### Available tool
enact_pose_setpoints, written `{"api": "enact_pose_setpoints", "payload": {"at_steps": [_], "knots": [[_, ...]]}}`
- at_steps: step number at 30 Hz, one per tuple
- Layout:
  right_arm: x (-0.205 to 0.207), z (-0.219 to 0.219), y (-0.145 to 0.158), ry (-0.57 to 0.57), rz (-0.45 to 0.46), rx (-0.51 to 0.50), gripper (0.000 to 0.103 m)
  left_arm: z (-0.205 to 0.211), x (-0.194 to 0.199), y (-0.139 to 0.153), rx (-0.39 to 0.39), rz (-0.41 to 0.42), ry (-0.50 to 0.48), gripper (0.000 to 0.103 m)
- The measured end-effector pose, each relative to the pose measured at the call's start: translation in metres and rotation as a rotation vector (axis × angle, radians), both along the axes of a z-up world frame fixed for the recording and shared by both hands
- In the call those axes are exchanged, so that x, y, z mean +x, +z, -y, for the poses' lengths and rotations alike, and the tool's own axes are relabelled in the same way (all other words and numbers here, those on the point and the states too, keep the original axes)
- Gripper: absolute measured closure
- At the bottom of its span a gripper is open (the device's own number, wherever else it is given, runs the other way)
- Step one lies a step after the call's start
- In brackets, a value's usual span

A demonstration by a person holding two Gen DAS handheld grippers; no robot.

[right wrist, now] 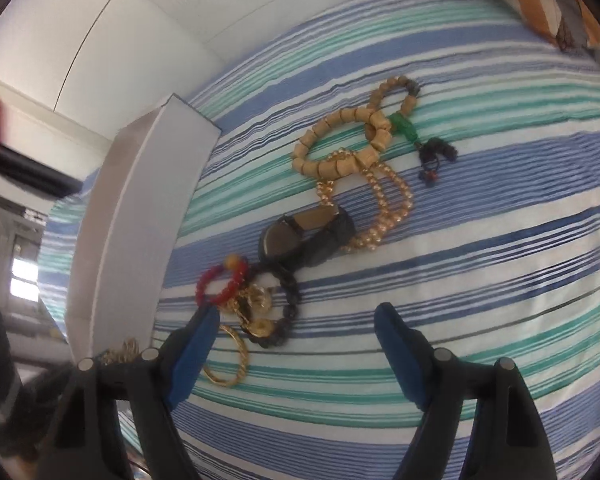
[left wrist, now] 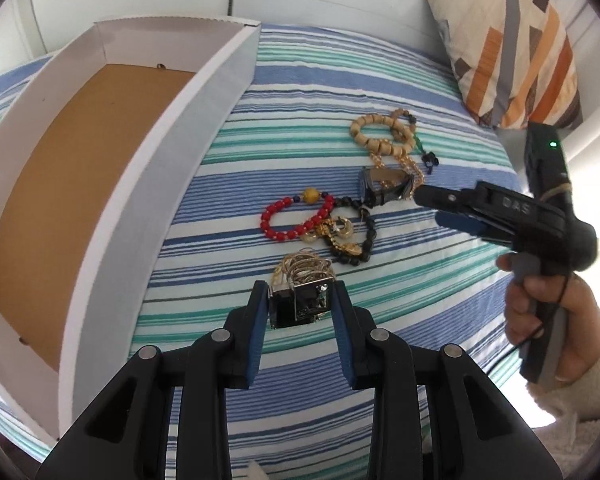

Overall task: Organize jewelry
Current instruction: 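Carry pendant and watch into the white tray and open both tools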

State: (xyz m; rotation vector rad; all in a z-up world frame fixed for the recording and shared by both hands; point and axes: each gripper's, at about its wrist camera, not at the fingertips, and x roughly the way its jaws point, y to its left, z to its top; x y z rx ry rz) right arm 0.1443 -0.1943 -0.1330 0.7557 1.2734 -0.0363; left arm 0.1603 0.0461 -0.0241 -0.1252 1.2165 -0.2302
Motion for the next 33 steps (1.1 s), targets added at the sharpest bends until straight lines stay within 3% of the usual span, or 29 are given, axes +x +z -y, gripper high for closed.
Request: {"api": "enact_pose_setpoints", "payload": {"at_steps": [4, 5, 6, 8, 10, 13, 19, 25, 28, 33], "knots": [[0.024, 0.002, -0.033, -0.146, -0.076, 0.105, 0.024, -0.018, -0.004, 0.014, -0.006, 0.021, 0.052, 0.072], [0.028, 0.002, -0.038, -0.177, -0.097, 0.109, 0.03, -0.022, -0.005, 0.017, -0.01, 0.022, 0.066, 0.072], [0.031, 0.002, -0.042, -0.201, -0.117, 0.108, 0.049, -0.026, -0.006, 0.019, -0.013, 0.022, 0.078, 0.072], [0.034, -0.002, -0.046, -0.215, -0.155, 0.088, 0.075, -0.034, -0.008, 0.022, -0.019, 0.021, 0.102, 0.072], [0.037, -0.007, -0.041, -0.195, -0.148, 0.064, 0.086, -0.041, -0.01, 0.024, -0.021, 0.018, 0.125, 0.072], [0.042, -0.019, -0.016, -0.1, -0.113, -0.029, 0.086, -0.054, -0.012, 0.03, -0.04, 0.008, 0.164, 0.072], [0.062, -0.059, 0.062, 0.158, 0.047, -0.154, 0.086, -0.091, -0.017, 0.057, -0.066, 0.013, 0.276, 0.072], [0.096, -0.141, 0.133, 0.431, 0.248, -0.143, 0.086, -0.14, -0.019, 0.079, -0.034, 0.068, 0.422, 0.072], [0.119, -0.192, 0.14, 0.561, 0.289, -0.118, 0.086, -0.161, -0.017, 0.067, -0.001, 0.058, 0.488, 0.072], [0.149, -0.282, 0.111, 0.77, 0.249, -0.134, 0.086, -0.189, -0.012, 0.028, 0.032, 0.011, 0.561, 0.072]]}}
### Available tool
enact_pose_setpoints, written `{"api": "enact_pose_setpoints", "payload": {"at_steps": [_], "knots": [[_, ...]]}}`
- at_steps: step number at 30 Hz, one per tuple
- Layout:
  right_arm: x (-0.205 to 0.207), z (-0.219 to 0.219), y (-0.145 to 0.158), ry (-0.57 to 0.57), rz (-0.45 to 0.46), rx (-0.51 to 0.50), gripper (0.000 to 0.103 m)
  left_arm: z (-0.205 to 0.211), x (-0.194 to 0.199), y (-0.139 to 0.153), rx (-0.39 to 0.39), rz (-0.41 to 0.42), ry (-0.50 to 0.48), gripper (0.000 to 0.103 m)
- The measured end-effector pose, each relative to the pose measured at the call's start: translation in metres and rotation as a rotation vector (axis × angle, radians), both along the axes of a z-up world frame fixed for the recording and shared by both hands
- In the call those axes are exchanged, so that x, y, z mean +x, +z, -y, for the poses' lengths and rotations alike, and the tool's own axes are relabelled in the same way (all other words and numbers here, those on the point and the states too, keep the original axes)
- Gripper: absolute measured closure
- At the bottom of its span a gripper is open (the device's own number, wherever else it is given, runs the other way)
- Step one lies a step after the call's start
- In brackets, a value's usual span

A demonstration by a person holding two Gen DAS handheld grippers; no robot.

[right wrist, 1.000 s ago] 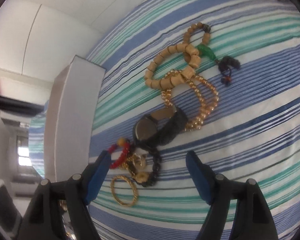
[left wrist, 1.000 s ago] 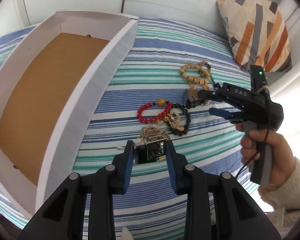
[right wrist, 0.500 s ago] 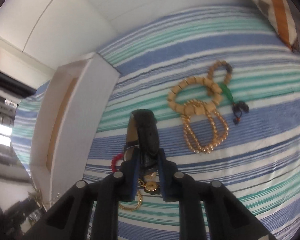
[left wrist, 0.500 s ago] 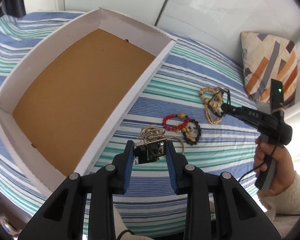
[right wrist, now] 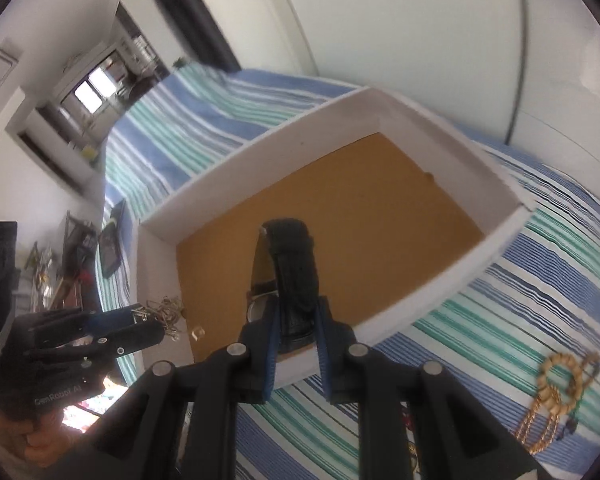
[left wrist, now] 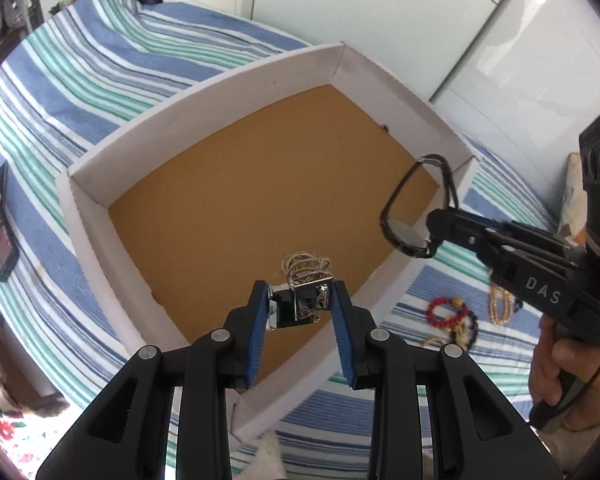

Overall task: Organize jewelry
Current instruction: 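Carry pendant and watch into the white tray and open both tools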

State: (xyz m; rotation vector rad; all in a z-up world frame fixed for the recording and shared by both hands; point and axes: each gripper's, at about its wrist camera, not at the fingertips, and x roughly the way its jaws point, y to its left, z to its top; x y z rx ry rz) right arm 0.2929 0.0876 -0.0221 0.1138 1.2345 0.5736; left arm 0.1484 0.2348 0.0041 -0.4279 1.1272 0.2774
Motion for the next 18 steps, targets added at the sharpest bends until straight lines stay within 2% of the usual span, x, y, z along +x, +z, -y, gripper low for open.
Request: {"api": "enact_pose_setpoints", "payload": {"at_steps": [4, 7, 8, 9, 11, 15, 18], "knots": [[0.013, -0.039, -0.042, 0.085, -0.053, -0.067, 0.085, -0.016, 0.004, -0.031, -0.009, -0.039, 0.036, 0.072], [0.018, -0.044, -0.061, 0.073, -0.097, -0.078, 0.081, -0.024, 0.001, -0.045, 0.003, -0.066, 0.06, 0.068], [0.018, -0.042, -0.063, 0.064, -0.097, -0.074, 0.075, -0.026, -0.001, -0.047, 0.002, -0.069, 0.071, 0.058], [0.016, -0.038, -0.06, 0.051, -0.09, -0.068, 0.066, -0.028, -0.003, -0.047, 0.001, -0.063, 0.077, 0.044], [0.014, -0.027, -0.052, 0.018, -0.073, -0.059, 0.061, -0.027, -0.009, -0.042, 0.015, -0.042, 0.082, 0.033], [0.001, 0.004, -0.018, -0.051, 0.001, -0.026, 0.061, -0.015, -0.016, -0.028, 0.012, -0.009, 0.028, 0.028], [-0.026, 0.04, 0.015, -0.102, 0.101, -0.062, 0.06, 0.01, -0.022, -0.011, 0.02, 0.032, -0.039, 0.02]]}}
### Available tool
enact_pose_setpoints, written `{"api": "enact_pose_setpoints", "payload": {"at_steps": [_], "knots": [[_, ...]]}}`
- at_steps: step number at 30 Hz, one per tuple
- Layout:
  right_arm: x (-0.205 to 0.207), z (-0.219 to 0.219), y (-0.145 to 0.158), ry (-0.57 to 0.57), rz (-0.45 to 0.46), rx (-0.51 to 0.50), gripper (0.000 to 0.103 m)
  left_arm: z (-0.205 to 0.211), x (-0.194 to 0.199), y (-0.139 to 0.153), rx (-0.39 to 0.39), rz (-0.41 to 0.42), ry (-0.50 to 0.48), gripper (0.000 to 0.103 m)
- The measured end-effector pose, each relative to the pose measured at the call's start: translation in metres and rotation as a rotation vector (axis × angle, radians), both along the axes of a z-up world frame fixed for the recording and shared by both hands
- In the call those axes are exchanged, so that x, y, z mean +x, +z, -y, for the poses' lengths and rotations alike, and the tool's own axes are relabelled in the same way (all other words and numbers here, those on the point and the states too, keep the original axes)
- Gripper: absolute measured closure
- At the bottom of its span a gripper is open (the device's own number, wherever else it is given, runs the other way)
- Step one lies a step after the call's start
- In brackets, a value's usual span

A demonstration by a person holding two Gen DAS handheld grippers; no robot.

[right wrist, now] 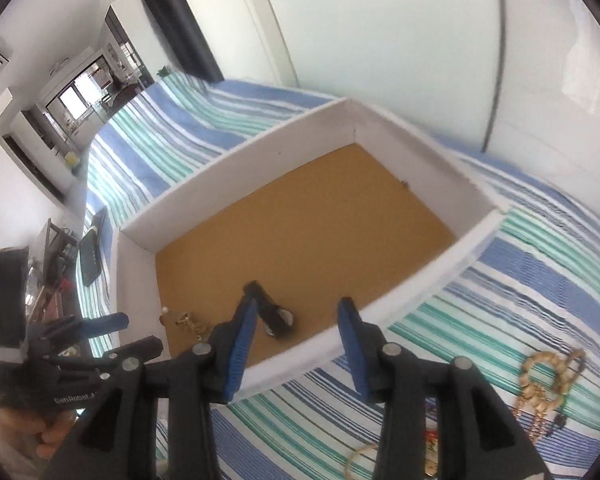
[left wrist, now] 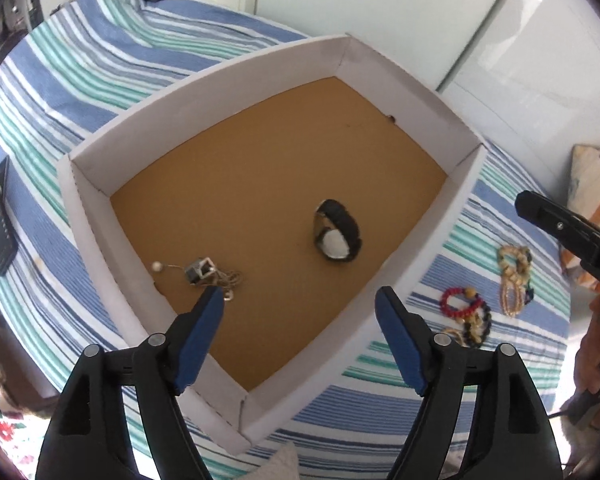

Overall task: Organize jewelry
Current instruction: 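Carry pendant and watch into the white tray and open both tools, then move the left tool to the red bead bracelet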

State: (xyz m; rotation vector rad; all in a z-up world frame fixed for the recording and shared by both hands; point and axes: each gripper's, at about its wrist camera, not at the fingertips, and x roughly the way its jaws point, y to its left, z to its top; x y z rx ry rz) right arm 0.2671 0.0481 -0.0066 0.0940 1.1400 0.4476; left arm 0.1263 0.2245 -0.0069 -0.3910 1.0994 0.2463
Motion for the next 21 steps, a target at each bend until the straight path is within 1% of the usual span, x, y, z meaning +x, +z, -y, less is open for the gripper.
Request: {"api": "enact_pose_setpoints", "payload": {"at_steps": [2, 5, 6, 10, 14, 16, 21], "knots": [[-0.023, 0.028, 0.018, -0.044, 0.058, -0.038, 0.057, 0.02, -0.004, 0.009, 0.007, 0.024, -0.057, 0.018], [-0.059, 0.067, 0.034, -0.13, 0.112, -0.109, 0.057, 0.056, -0.007, 0.02, 0.022, 0.059, -0.164, 0.016], [-0.069, 0.078, 0.037, -0.155, 0.119, -0.135, 0.057, 0.068, -0.007, 0.022, 0.029, 0.066, -0.198, 0.013], [-0.12, 0.125, 0.039, -0.261, 0.1, -0.226, 0.057, 0.111, -0.003, 0.023, 0.033, 0.084, -0.313, 0.013], [-0.156, 0.152, 0.034, -0.328, 0.071, -0.285, 0.057, 0.142, 0.0, 0.019, 0.011, 0.075, -0.363, 0.013], [-0.168, 0.164, 0.03, -0.361, 0.052, -0.281, 0.057, 0.15, 0.001, 0.017, -0.002, 0.088, -0.381, 0.013], [-0.18, 0.173, 0.025, -0.399, 0.032, -0.268, 0.057, 0.166, 0.0, 0.016, 0.037, 0.1, -0.398, 0.013]]}}
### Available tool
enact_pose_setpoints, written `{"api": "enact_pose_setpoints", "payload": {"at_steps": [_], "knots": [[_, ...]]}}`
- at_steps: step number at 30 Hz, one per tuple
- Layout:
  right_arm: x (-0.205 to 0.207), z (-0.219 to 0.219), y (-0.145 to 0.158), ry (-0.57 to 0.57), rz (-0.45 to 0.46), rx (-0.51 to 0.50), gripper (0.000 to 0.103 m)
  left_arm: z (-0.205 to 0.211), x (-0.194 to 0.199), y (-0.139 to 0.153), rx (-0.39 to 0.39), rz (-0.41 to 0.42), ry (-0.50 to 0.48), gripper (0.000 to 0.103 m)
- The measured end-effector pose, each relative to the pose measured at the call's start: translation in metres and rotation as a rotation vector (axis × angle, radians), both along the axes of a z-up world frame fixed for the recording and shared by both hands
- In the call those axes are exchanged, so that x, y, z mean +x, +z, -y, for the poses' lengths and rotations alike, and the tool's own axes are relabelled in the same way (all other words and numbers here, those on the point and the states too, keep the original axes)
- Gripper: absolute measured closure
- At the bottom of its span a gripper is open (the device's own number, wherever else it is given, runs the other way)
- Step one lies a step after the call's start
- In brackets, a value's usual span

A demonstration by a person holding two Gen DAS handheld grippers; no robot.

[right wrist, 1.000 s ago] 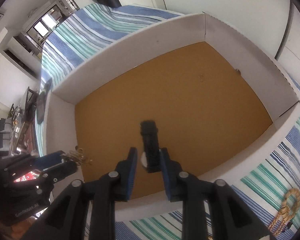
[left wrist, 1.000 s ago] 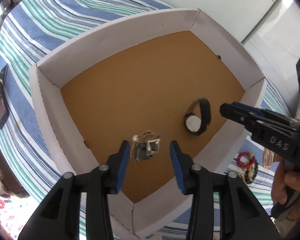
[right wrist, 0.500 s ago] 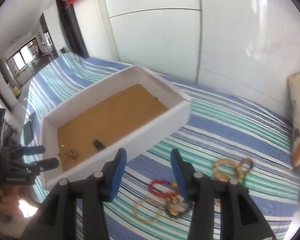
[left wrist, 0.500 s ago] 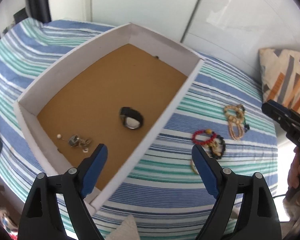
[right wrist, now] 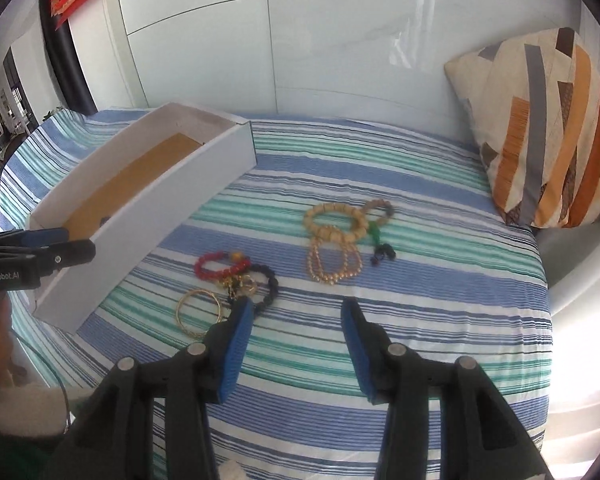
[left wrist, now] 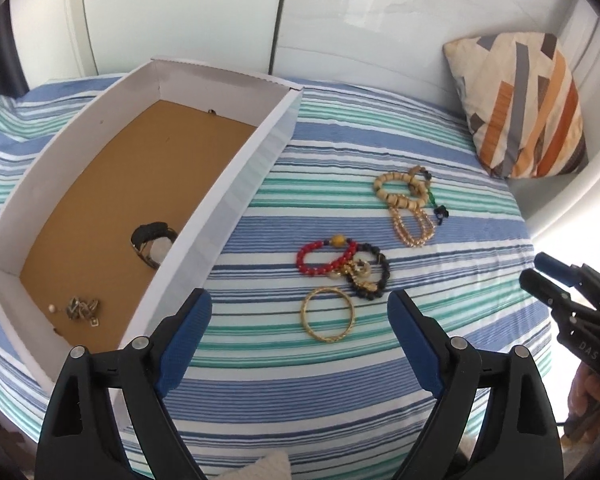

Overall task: Organize jewelry
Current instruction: 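Move the left tool to the red bead bracelet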

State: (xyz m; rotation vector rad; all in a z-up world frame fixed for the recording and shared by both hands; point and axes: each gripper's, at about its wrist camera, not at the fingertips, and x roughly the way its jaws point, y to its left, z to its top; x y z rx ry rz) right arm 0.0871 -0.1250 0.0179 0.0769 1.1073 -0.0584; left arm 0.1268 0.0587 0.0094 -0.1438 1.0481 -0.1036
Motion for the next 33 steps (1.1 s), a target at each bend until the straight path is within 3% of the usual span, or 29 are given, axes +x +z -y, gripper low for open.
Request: {"api": "enact_pose_setpoints", "payload": {"at_steps": [6, 10, 16, 26, 33], "knots": [[-0.007, -0.007, -0.003, -0.004, 0.0, 0.018, 0.057, 0.017, 0.001, -0.001, 0.065, -0.009, -0.057, 0.012], [-0.006, -0.01, -0.005, 0.0, -0.008, 0.037, 0.057, 0.023, 0.0, -0.003, 0.126, -0.019, -0.073, 0.005], [-0.003, -0.016, -0.002, 0.012, 0.0, 0.039, 0.057, 0.021, 0.0, -0.006, 0.114, -0.022, -0.083, 0.005], [-0.003, -0.009, -0.002, -0.012, -0.01, 0.041, 0.057, 0.025, 0.006, -0.01, 0.186, -0.01, -0.071, 0.005], [-0.003, -0.003, -0.006, -0.029, -0.027, 0.047, 0.057, 0.026, 0.01, -0.015, 0.186, -0.019, -0.078, 0.005]]}}
